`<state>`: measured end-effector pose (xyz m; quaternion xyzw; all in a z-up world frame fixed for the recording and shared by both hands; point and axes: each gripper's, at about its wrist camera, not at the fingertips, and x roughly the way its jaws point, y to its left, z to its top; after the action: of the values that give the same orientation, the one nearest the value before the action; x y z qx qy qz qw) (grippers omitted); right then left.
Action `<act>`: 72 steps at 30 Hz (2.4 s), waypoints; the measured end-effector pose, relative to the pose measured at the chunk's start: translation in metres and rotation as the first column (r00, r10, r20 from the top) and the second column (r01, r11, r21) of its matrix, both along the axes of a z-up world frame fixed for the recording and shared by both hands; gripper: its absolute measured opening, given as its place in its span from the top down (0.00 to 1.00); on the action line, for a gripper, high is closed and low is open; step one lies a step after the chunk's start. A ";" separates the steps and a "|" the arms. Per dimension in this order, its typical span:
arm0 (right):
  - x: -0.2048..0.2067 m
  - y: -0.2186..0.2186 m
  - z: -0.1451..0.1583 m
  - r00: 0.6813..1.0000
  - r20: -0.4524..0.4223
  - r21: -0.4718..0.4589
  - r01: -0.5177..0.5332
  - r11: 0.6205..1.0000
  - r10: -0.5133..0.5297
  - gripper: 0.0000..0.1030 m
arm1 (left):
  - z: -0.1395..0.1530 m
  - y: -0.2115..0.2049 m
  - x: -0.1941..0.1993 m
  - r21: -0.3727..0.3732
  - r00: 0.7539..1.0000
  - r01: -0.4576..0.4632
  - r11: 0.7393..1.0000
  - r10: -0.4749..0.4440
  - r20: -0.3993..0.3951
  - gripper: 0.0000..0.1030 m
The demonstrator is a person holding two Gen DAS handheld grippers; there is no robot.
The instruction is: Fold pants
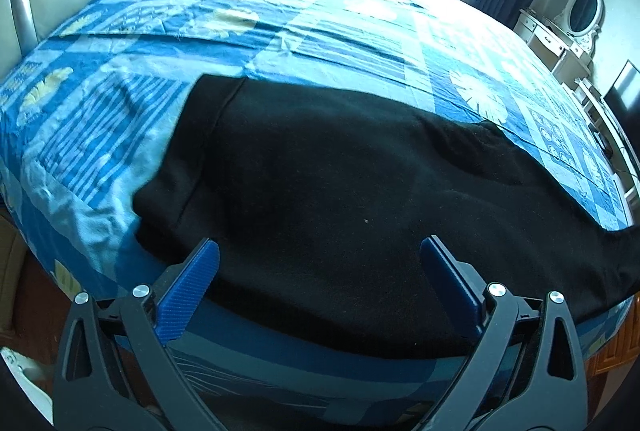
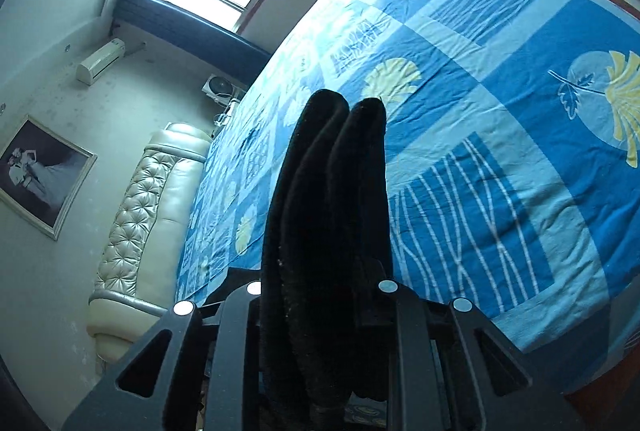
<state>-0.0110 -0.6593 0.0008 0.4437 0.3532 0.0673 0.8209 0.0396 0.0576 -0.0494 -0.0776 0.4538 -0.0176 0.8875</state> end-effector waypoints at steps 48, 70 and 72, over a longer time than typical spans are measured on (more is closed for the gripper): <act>0.125 0.387 -0.067 0.936 -0.316 -0.456 -0.295 0.840 0.157 0.75 | 0.025 -0.005 -0.048 0.006 0.987 0.152 0.988 -0.152 0.053 0.03; 0.113 0.450 -0.066 0.919 -0.316 -0.541 -0.377 0.751 0.234 0.54 | 0.021 -0.007 -0.049 0.010 0.986 0.163 0.987 -0.163 0.043 0.03; 0.111 0.454 -0.066 0.919 -0.317 -0.560 -0.382 0.735 0.236 0.53 | 0.020 -0.007 -0.049 0.007 0.986 0.162 0.987 -0.162 0.041 0.03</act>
<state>0.1003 -0.2050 -0.0652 0.0932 0.5153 0.0351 0.8512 -0.0094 0.0509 -0.0290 -0.0384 0.4404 -0.0903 0.8924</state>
